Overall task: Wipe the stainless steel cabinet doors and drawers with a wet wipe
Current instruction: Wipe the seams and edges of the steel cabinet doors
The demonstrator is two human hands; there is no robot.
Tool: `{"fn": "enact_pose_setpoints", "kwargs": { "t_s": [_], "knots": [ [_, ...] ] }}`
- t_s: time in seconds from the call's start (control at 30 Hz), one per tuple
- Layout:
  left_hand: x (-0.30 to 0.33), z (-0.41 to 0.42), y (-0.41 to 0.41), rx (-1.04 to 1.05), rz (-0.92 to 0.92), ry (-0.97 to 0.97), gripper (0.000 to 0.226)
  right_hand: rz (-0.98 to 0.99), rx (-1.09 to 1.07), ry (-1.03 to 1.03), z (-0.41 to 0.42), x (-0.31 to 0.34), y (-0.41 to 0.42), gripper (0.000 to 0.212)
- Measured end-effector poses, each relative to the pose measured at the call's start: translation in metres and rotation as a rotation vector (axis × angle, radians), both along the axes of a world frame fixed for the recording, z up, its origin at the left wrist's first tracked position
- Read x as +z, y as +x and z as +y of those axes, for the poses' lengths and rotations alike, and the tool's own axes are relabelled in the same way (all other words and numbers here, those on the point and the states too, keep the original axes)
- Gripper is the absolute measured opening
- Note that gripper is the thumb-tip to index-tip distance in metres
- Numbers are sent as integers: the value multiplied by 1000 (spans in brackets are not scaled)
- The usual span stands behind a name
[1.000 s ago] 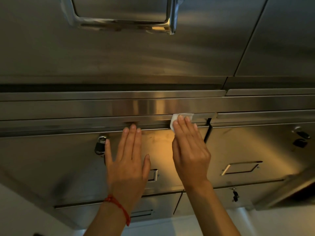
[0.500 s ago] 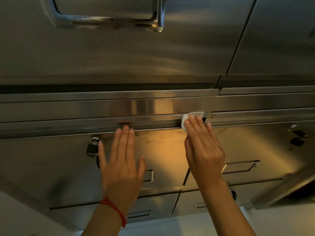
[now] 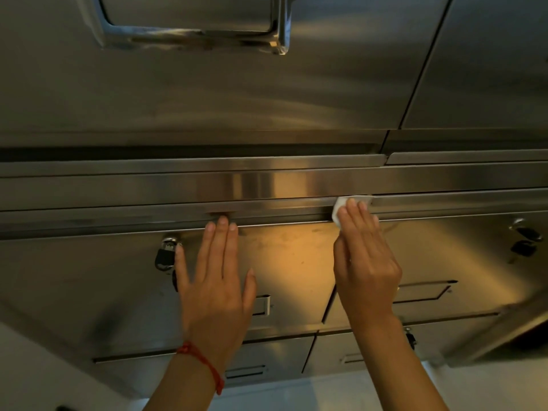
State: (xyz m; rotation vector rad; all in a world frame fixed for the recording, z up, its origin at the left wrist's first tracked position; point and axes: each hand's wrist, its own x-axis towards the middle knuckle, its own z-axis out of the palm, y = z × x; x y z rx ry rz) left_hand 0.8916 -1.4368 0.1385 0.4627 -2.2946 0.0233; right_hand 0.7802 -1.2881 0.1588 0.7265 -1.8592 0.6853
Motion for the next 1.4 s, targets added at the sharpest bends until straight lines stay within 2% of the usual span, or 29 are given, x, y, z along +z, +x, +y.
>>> {"fn": "enact_pose_setpoints", "kwargs": {
  "t_s": [0.1,0.2,0.77,1.17,1.4],
  "knots": [
    [2,1,0,6,-8,15,59,-3,16,-32,-8,0,5,27],
    [3,3,0,7,-4,16,59,8,74,22,-14,-1,8,28],
    [15,-2,19,-5,-41,-74,57,25,71,65,-52,6,38,29],
    [8,-44,52,63,-23,-135,58,11,92,74,-96,5,68,33],
    [5,-67,67,91,-48,-109,59,16,98,79,-115,3,80,33]
  ]
}}
